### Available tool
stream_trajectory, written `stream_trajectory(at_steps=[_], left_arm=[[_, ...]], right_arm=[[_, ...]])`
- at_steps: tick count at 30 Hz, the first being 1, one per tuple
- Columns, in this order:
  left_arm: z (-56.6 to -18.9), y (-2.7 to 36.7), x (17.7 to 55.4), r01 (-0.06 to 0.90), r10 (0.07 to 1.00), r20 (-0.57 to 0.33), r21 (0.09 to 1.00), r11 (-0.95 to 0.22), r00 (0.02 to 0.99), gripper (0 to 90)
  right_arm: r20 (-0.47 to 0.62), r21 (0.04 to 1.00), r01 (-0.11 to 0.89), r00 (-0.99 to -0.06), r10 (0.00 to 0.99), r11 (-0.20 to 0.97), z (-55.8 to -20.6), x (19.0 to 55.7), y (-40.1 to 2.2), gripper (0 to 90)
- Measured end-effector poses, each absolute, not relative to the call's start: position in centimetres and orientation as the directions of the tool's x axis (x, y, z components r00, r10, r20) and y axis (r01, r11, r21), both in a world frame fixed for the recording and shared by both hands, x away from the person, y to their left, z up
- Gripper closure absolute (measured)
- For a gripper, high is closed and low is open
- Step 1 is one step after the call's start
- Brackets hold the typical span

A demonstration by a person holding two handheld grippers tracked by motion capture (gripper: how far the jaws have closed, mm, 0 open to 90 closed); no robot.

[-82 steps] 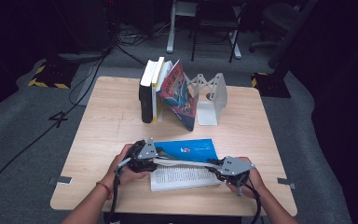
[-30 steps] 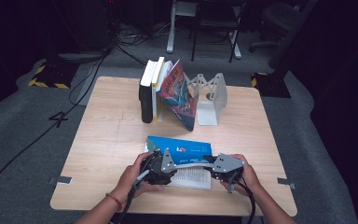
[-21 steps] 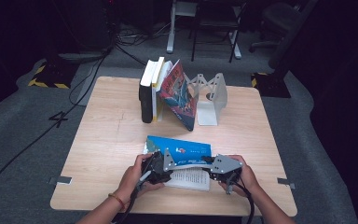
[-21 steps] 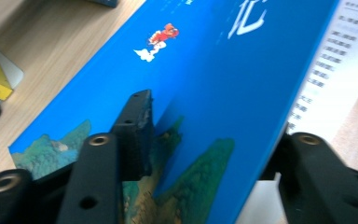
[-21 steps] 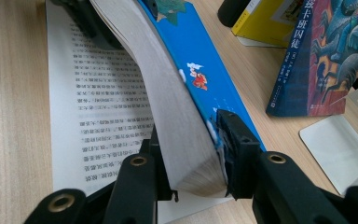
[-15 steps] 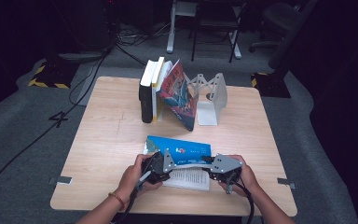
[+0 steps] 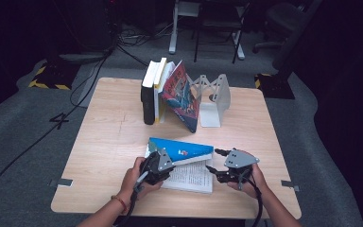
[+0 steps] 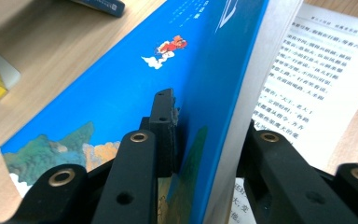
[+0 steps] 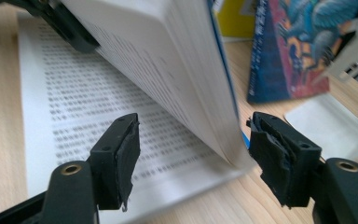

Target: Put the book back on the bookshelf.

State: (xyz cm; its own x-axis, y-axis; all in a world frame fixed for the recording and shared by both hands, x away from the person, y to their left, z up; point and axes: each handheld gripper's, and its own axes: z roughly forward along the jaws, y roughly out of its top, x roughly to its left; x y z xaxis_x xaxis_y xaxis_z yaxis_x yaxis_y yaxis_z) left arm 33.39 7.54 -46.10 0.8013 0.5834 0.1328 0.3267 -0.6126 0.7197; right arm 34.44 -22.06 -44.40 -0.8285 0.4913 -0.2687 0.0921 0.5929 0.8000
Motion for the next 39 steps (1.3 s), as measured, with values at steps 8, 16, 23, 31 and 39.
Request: stream_trajectory(at_steps=[8,16,23,31,39], left_arm=[[-46.0,7.7,33.7,0.341,0.578,0.106,0.716,-0.609,0.809,71.6],[-45.7,8.0,33.8,0.333,0.555,0.108,0.7,-0.632,0.825,71.3],[-45.3,7.9,33.7,0.315,0.535,0.143,0.672,-0.67,0.833,70.6],[-45.1,7.2,33.3,0.319,0.53,0.155,0.649,-0.691,0.834,61.9],[-44.2,4.9,31.4,0.244,0.485,0.205,0.663,-0.708,0.85,53.4]], right_arm=[[-0.243,0.81,0.133,-0.81,0.534,0.571,-44.8,35.1,-24.1,36.0],[-0.279,0.804,0.061,-0.84,0.465,0.592,-44.8,35.4,-21.3,41.0],[-0.288,0.805,0.056,-0.833,0.472,0.591,-44.9,35.9,-21.0,45.1],[-0.314,0.786,0.023,-0.846,0.43,0.618,-44.9,35.4,-20.5,59.3],[-0.358,0.743,-0.009,-0.851,0.385,0.67,-45.2,33.9,-18.2,63.8]])
